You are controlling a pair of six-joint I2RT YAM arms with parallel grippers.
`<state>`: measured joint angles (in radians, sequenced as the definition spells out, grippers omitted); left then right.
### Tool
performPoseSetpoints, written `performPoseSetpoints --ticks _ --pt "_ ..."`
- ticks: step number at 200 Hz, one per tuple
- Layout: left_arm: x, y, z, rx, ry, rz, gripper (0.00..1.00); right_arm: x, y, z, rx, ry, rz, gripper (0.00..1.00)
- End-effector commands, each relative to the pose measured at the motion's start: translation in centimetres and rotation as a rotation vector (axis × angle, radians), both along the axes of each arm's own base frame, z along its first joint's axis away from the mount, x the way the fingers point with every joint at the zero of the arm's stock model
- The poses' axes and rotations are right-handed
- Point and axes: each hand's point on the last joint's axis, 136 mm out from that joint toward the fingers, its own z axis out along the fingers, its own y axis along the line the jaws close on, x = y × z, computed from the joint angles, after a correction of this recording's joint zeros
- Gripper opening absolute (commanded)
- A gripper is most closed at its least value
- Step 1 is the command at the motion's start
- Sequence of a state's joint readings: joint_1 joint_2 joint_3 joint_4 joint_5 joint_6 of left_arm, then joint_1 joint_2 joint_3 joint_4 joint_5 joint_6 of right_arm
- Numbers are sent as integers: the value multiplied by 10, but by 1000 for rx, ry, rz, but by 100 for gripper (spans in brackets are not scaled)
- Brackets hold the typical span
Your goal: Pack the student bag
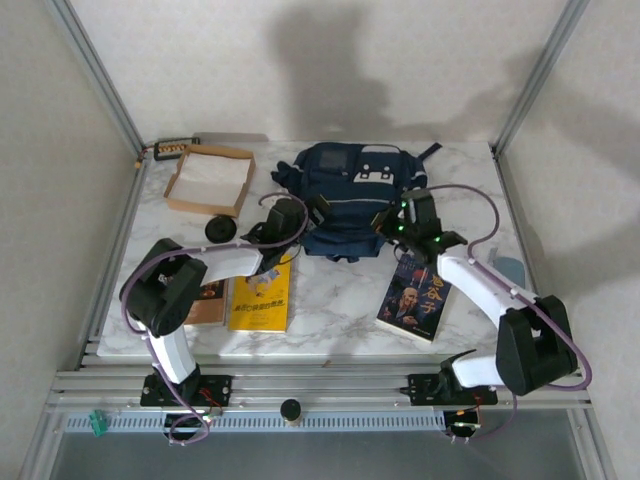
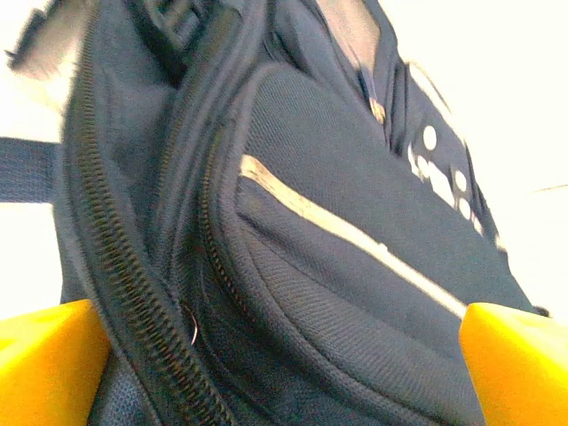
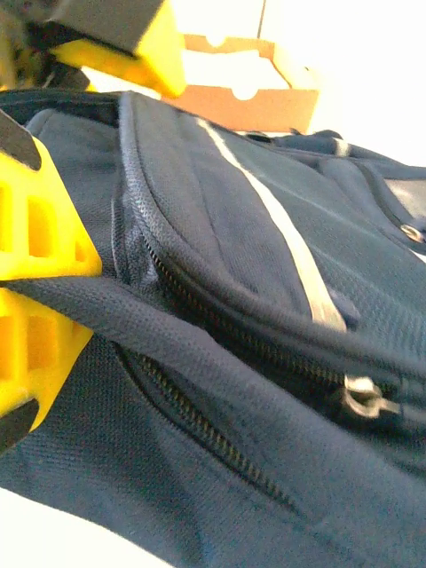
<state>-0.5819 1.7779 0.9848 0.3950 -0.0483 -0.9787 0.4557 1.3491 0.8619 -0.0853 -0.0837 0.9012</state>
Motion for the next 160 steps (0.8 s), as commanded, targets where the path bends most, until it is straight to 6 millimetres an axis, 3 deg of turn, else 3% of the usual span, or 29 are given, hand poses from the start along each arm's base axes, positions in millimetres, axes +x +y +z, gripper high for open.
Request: performPoseSetpoints --ticks 1,14,35,68,115,118,138,160 --pt "-2 18 31 61 -74 -6 99 -30 56 14 167 4 68 1" --pt "0 33 29 91 -68 2 99 -38 78 9 183 1 71 4" --pt "14 57 35 102 -50 7 99 -40 105 2 196 -3 102 22" --pt "24 87 52 209 -57 39 99 -43 106 11 120 -53 138 47" --pt "-8 81 55 155 -43 -20 99 -44 50 31 -57 -134 114 73" --pt "-11 81 55 155 -40 -18 99 -37 38 31 -69 -131 88 74" --pt "-32 75 56 130 -38 -28 99 -21 4 24 -102 -97 78 81" --pt "-57 54 59 118 -43 -76 99 -4 -19 10 -127 -54 87 89"
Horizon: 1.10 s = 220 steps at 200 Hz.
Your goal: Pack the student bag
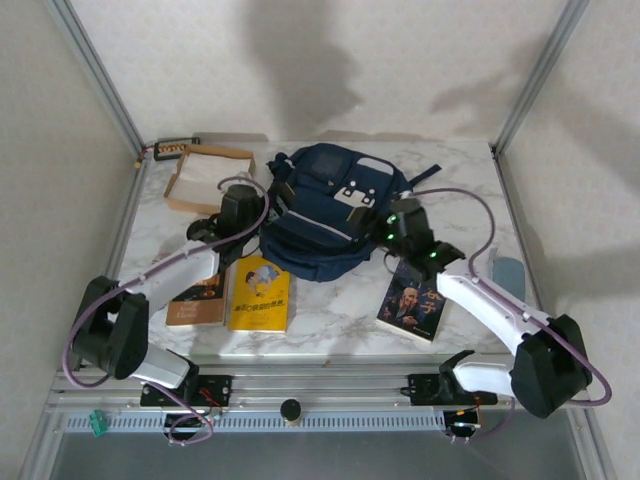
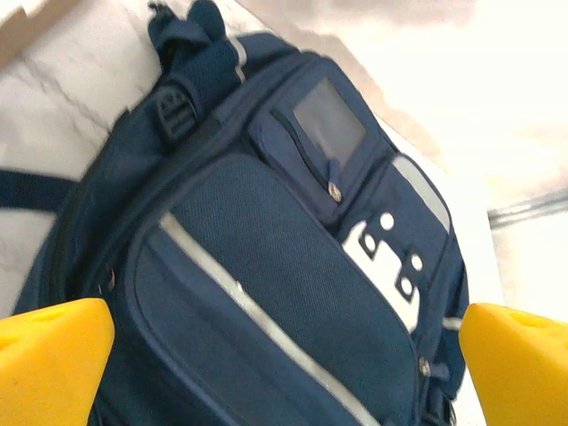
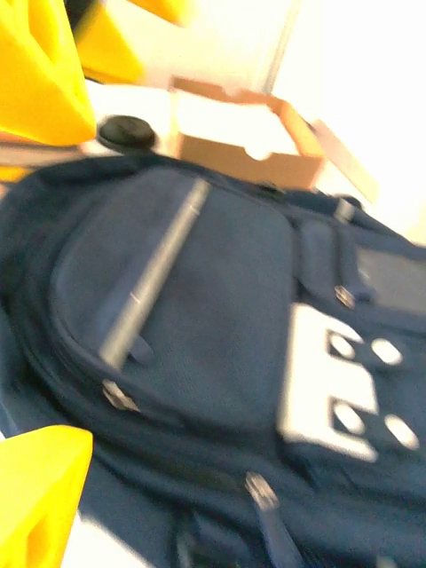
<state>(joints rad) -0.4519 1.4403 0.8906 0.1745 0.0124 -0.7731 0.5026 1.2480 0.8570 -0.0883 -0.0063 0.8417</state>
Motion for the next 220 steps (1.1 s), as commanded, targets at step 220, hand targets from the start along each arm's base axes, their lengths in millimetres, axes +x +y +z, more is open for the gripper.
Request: performPoseSetpoints --ticks 220 --pt "-111 -94 -66 -83 211 -106 99 84 -77 -111 -170 278 -70 84"
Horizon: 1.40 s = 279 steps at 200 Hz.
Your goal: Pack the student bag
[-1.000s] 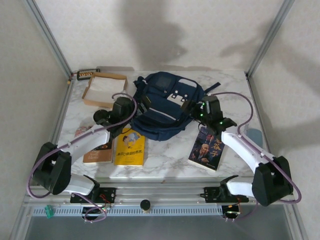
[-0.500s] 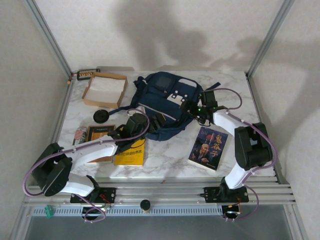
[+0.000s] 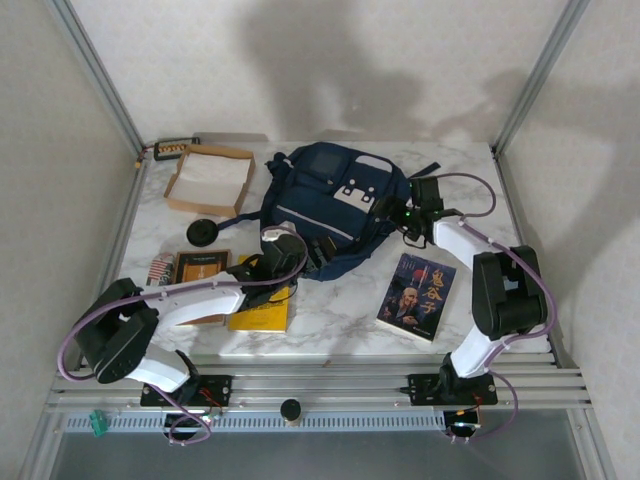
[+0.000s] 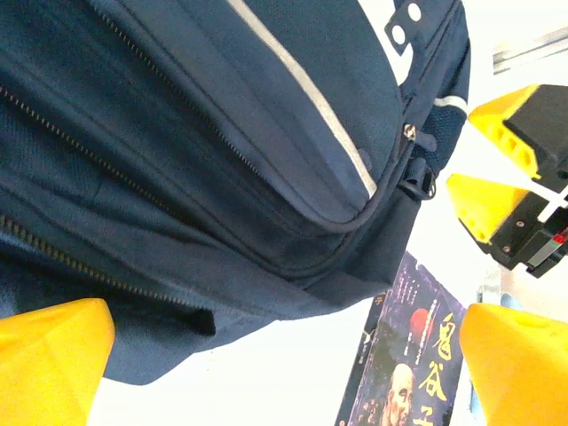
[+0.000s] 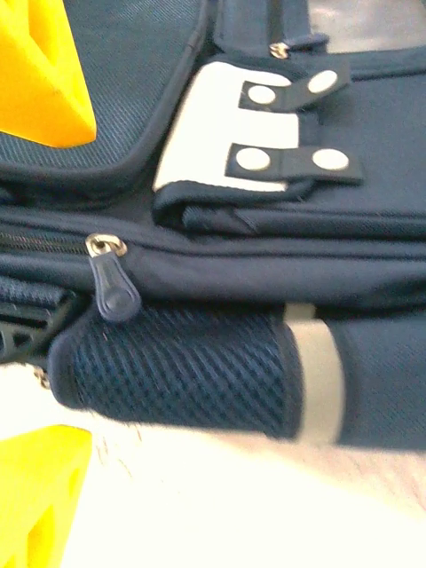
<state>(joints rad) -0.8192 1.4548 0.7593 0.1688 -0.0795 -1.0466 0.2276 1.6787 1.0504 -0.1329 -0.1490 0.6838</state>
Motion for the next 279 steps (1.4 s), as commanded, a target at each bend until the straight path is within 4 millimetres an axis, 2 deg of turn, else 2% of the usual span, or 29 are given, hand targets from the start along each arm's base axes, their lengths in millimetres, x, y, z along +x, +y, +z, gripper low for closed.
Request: performPoseSetpoints --ticks 1,29,46,78,95,111,125,149,171,197,218,230,260,279 --pt "-10 8 -2 7 17 43 99 2 -11 -14 -48 41 -1 84" --pt "-14 2 -13 -1 42 41 99 14 8 -32 10 62 72 77" --pt "-12 -1 -16 4 39 35 99 21 18 -32 55 46 107 68" --pt "-2 -3 -21 46 23 49 99 32 19 -28 57 19 104 38" --pt "7 -4 -17 63 -9 52 99 31 20 -15 74 -16 106 16" --pt "17 2 -14 79 -31 74 99 28 23 0 120 -40 116 0" --pt "27 6 -6 74 -64 87 99 24 26 18 159 -55 115 0" --pt "45 12 10 63 -115 85 97 13 28 59 227 -105 96 0" --pt "63 24 25 84 -157 96 96 -9 26 77 218 -103 58 0" --pt "84 31 44 95 -205 84 95 -47 28 79 261 -86 -7 0" --pt "96 29 60 100 -265 48 94 -77 46 80 299 -76 -31 0" --pt "103 28 61 104 -271 35 94 -91 60 76 341 -66 -35 0" --pt "112 32 58 114 -248 21 94 -97 65 60 377 -57 -96 0" --pt "105 44 55 170 -220 40 96 -97 65 59 407 -61 -120 0"
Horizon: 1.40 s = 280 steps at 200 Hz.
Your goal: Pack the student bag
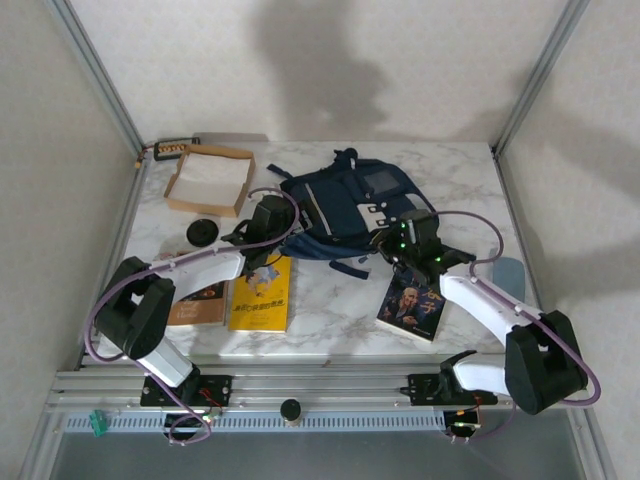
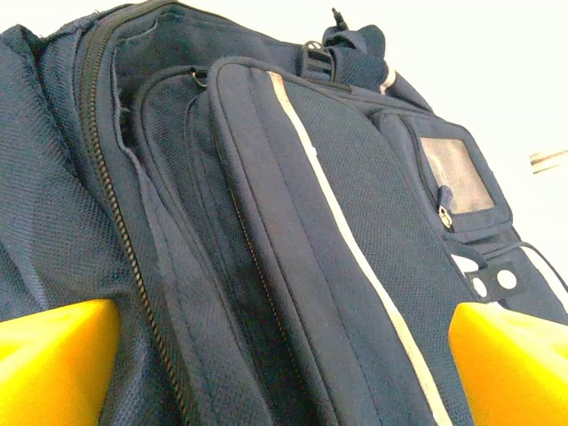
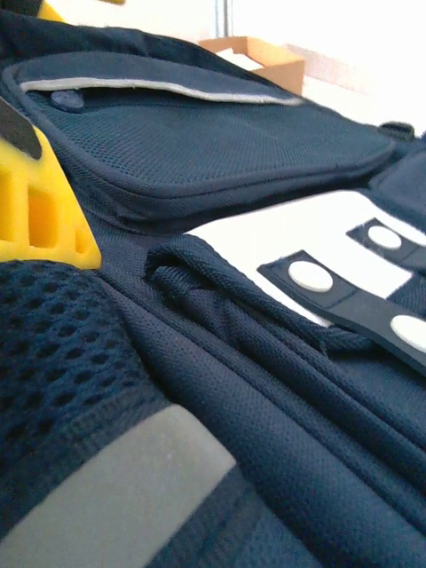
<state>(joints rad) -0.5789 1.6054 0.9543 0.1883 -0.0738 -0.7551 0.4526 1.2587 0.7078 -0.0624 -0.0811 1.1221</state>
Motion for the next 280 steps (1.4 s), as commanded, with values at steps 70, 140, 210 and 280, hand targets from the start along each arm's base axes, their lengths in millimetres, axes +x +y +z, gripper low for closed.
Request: performPoseSetpoints --ticks 70,140,210,280 --pt "-87 -4 27 76 -10 -105 95 -9 26 13 151 -40 41 10" --pt "-169 -58 22 5 -31 -325 69 -11 36 41 290 -45 21 3" --pt "-192 -128 8 132 -210 -590 56 -10 49 73 412 -63 -5 0" --pt "-157 -154 0 221 -329 -504 56 -12 49 94 498 -92 -34 0"
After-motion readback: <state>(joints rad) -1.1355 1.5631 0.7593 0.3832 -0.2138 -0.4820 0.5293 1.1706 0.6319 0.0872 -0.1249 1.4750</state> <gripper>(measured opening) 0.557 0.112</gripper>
